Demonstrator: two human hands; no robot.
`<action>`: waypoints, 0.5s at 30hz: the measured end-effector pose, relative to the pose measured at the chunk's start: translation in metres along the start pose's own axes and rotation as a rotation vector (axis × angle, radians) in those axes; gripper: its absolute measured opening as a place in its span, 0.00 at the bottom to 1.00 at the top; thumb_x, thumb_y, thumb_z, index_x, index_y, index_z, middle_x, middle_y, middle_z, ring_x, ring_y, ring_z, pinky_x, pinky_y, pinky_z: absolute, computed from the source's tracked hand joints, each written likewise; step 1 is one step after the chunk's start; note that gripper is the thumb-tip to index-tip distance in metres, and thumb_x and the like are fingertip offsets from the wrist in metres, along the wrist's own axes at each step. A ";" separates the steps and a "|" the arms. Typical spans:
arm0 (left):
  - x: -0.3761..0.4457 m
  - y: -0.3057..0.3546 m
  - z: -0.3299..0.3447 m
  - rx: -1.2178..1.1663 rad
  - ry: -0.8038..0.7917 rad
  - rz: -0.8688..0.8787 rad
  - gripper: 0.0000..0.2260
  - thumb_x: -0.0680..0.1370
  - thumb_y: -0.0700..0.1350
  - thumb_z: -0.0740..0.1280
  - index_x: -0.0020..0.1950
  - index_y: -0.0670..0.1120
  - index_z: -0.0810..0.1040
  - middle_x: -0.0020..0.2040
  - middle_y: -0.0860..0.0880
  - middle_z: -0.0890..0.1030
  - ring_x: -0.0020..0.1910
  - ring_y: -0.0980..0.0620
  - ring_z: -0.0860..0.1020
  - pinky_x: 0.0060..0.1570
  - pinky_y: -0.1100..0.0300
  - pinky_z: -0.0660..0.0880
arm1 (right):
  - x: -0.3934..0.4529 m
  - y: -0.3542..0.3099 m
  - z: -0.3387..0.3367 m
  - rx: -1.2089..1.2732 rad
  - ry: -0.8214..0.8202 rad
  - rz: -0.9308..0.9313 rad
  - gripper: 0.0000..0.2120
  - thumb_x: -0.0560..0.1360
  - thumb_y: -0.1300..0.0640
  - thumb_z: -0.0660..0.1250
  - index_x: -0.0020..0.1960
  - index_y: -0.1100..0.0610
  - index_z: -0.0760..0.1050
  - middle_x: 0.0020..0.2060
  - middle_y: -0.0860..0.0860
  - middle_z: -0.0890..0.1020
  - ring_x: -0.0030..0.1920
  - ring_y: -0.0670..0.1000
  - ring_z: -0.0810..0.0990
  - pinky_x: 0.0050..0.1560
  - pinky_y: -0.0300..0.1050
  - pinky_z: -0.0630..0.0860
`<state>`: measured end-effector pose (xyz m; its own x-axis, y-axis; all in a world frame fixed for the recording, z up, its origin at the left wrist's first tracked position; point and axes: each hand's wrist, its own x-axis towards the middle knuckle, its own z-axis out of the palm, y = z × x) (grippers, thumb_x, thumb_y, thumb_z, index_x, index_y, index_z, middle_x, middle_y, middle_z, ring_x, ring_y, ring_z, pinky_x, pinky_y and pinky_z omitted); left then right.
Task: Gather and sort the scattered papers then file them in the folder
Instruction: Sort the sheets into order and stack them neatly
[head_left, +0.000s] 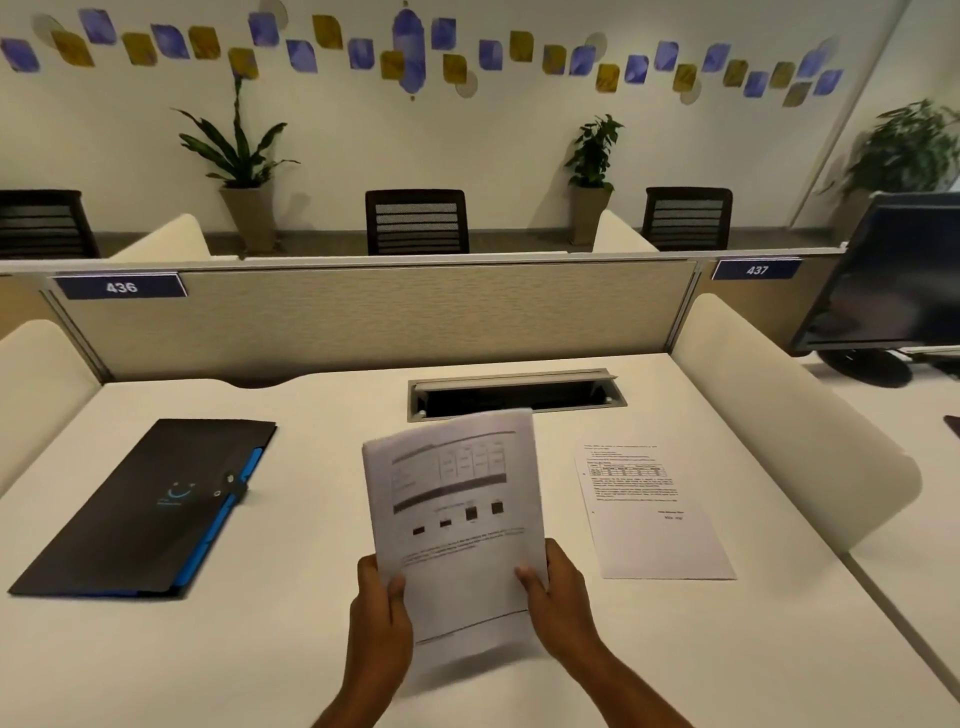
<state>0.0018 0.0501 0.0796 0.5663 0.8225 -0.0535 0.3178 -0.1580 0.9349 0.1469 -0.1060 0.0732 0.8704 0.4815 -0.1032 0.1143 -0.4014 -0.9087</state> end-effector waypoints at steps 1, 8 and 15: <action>0.004 0.001 -0.001 0.001 0.014 -0.012 0.06 0.84 0.43 0.56 0.59 0.52 0.64 0.52 0.53 0.78 0.46 0.58 0.79 0.39 0.67 0.75 | 0.002 -0.002 -0.003 0.006 -0.021 0.015 0.10 0.81 0.57 0.66 0.61 0.49 0.71 0.56 0.45 0.81 0.56 0.48 0.80 0.60 0.46 0.80; 0.015 -0.023 0.003 -0.080 -0.171 -0.266 0.18 0.80 0.41 0.64 0.68 0.52 0.65 0.61 0.51 0.75 0.57 0.47 0.77 0.57 0.47 0.77 | 0.004 0.011 -0.011 -0.071 -0.131 0.133 0.15 0.81 0.54 0.66 0.67 0.51 0.72 0.56 0.44 0.78 0.56 0.48 0.78 0.57 0.40 0.76; 0.015 -0.048 0.021 0.059 -0.199 -0.372 0.21 0.78 0.34 0.64 0.69 0.46 0.67 0.65 0.45 0.75 0.61 0.43 0.75 0.64 0.45 0.73 | 0.016 0.041 -0.028 -0.296 0.004 0.131 0.10 0.78 0.50 0.69 0.59 0.50 0.76 0.53 0.45 0.81 0.52 0.46 0.81 0.55 0.40 0.76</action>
<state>0.0111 0.0582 0.0267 0.5384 0.7090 -0.4554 0.5678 0.0941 0.8178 0.1786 -0.1367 0.0451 0.8885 0.4083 -0.2093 0.1353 -0.6691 -0.7307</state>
